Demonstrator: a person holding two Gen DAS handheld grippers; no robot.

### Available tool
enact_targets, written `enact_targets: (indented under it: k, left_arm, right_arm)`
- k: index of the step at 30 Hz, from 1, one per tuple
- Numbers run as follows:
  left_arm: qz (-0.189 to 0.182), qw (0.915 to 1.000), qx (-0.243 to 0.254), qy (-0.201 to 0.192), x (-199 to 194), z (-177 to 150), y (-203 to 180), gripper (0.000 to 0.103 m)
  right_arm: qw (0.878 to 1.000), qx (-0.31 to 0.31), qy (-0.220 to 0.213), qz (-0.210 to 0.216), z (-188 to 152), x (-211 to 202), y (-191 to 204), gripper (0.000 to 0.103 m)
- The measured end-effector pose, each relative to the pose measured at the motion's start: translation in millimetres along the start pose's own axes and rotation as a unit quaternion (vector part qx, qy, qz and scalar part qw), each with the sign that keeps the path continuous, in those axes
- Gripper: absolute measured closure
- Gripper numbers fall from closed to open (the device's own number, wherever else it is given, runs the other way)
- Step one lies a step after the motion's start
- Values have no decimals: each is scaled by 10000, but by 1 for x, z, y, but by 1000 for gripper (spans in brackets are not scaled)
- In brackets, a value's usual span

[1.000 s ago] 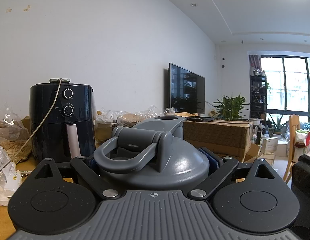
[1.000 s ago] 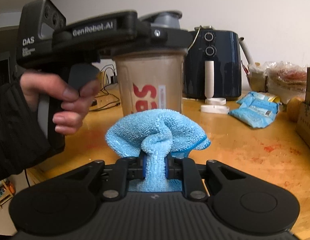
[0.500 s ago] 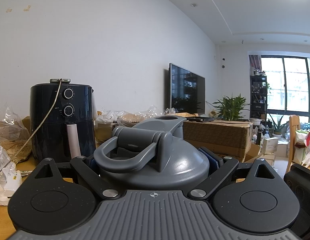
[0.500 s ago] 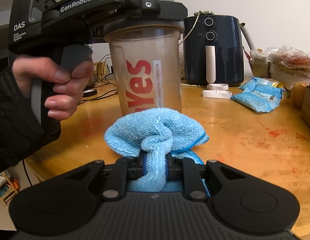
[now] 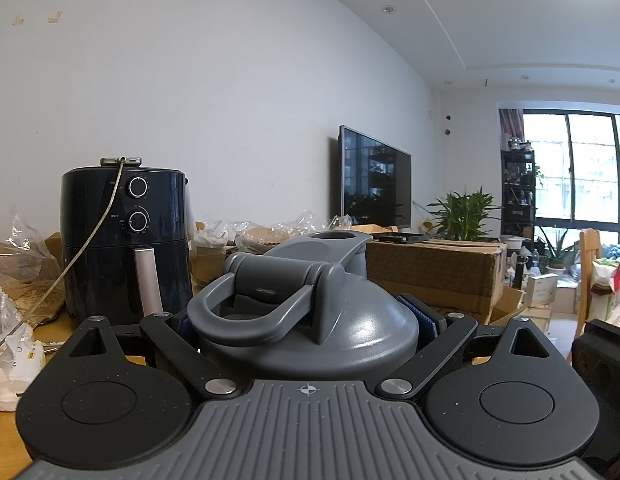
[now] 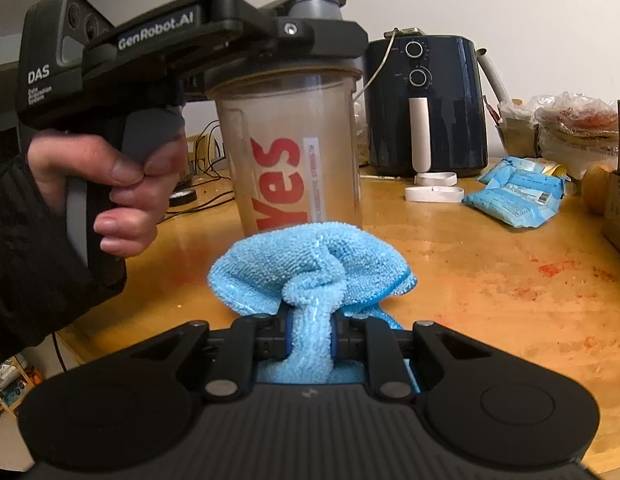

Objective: Clean container

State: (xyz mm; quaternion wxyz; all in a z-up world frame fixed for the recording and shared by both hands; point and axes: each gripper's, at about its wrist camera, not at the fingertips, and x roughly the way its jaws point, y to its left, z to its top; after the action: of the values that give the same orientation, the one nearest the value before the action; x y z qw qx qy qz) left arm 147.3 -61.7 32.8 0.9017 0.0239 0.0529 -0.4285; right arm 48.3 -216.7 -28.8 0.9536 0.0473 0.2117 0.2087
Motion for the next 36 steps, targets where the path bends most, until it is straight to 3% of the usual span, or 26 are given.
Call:
enact_targets:
  k: [26, 36]
  left_arm:
    - [38, 10000, 89, 12, -3, -4, -4, 8]
    - [62, 9999, 79, 18, -4, -4, -6, 8]
  right_arm:
    - [9941, -213, -1058, -59, 36, -33, 13, 92]
    - [9921, -116, -1243, -89, 37, -37, 13, 92]
